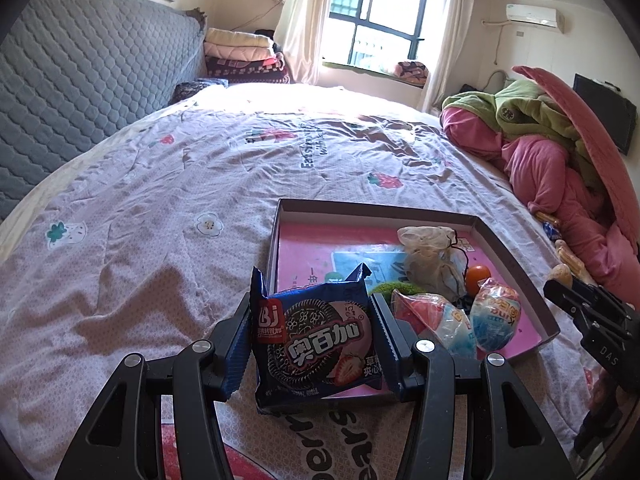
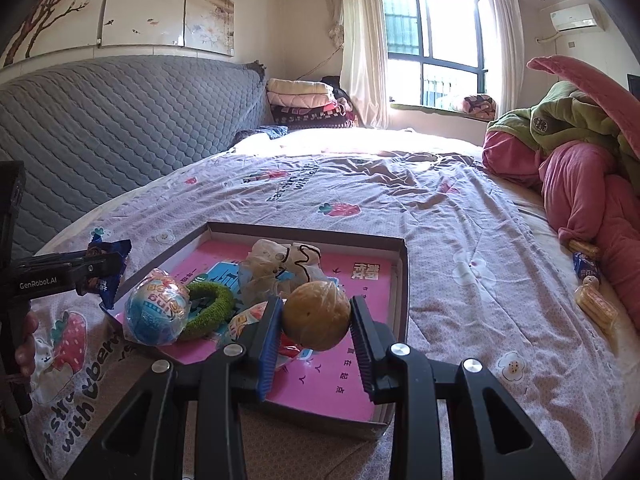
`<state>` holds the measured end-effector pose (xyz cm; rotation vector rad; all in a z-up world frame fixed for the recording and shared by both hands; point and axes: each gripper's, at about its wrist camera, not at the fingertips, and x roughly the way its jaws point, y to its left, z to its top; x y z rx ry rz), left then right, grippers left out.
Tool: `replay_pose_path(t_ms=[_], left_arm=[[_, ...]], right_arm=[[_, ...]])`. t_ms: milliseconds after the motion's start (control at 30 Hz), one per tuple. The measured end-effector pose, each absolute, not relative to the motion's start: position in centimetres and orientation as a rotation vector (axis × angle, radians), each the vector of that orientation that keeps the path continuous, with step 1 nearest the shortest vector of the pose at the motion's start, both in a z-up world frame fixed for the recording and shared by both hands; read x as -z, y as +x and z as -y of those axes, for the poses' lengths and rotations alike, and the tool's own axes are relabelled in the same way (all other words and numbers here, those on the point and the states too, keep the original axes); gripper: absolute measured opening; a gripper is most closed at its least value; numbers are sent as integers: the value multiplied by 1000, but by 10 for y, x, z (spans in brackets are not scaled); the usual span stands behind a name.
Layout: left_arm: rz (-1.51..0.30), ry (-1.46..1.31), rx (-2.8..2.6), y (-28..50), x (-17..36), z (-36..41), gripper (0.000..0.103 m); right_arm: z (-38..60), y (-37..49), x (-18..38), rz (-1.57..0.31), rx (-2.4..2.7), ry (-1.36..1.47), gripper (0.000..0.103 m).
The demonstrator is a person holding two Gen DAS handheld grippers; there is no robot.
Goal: Organize objects
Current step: 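Lift the biscuit pack and walnut and carry both over the tray, then lower the biscuit pack into the tray with the left tool while the right tool releases the walnut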
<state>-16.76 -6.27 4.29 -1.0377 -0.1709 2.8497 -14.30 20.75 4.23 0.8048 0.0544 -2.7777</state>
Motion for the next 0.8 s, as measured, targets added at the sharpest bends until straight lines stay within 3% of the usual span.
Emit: replay_pose_path(t_ms=[800], left_arm=[[71, -1052, -2816, -172, -28, 35, 56]], right_arm=[[-201, -158, -15, -145, 2747, 990, 34]])
